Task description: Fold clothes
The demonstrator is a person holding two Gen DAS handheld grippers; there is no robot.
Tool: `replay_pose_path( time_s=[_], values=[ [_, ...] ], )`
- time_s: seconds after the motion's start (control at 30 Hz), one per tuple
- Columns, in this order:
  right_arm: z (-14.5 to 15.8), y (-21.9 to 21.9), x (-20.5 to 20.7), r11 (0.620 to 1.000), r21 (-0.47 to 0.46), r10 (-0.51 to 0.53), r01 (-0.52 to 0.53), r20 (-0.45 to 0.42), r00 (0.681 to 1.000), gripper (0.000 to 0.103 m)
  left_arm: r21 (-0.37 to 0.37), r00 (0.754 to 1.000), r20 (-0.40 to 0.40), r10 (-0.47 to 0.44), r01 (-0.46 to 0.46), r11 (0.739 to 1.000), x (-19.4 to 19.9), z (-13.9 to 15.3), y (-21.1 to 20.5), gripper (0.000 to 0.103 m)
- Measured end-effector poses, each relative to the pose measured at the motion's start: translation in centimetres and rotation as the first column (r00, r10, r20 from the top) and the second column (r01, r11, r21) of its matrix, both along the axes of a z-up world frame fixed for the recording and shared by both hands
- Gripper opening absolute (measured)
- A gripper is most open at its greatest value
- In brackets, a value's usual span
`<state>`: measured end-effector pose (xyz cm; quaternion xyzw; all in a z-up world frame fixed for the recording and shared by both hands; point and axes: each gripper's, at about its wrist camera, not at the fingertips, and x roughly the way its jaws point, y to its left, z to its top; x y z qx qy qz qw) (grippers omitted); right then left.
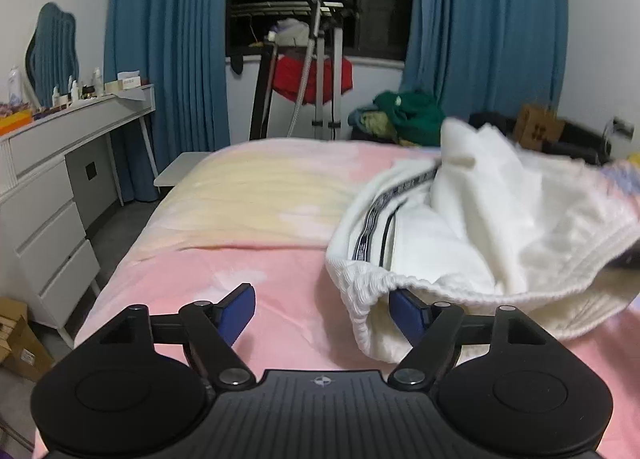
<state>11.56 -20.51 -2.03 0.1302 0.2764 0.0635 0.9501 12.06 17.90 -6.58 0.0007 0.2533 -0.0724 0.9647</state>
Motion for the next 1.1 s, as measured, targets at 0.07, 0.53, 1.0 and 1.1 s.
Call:
replay_pose_path(
  time_s=[0.07, 0.53, 1.0, 1.1],
  values=[
    [-0.1, -0.2, 0.0, 1.0, 0.008, -0.005, 0.005, -0.003, 1.0, 0.017, 0.014, 0.999, 0.045, -0.031, 0.03, 0.999, -1.5, 0.6, -0.4, 0.083],
    [-0.3, -0.3, 0.1, 1.0, 0.02, -0.022, 0.023, -0.012, 1.0, 0.017, 0.363, 0.966, -0.018, -0.256, 0.245, 0.899, -3.1, -2.3, -6.2, 0.089],
    [-1.2, 0.1, 0.1, 1.0, -0.021, -0.022, 0.021, -0.028, 0.999, 0.017, 0.236, 0.998, -0.01, -0.067, 0.067, 0.969, 3.0, -3.0, -4.9, 0.053],
    [-1.9, 0.1, -0.1, 0.999, 0.034, -0.021, 0.024, -0.076, 0.997, 0.017, 0.165, 1.0, 0.007, -0.025, 0.023, 0.986, 3.9, -1.2, -4.0, 0.048]
  ],
)
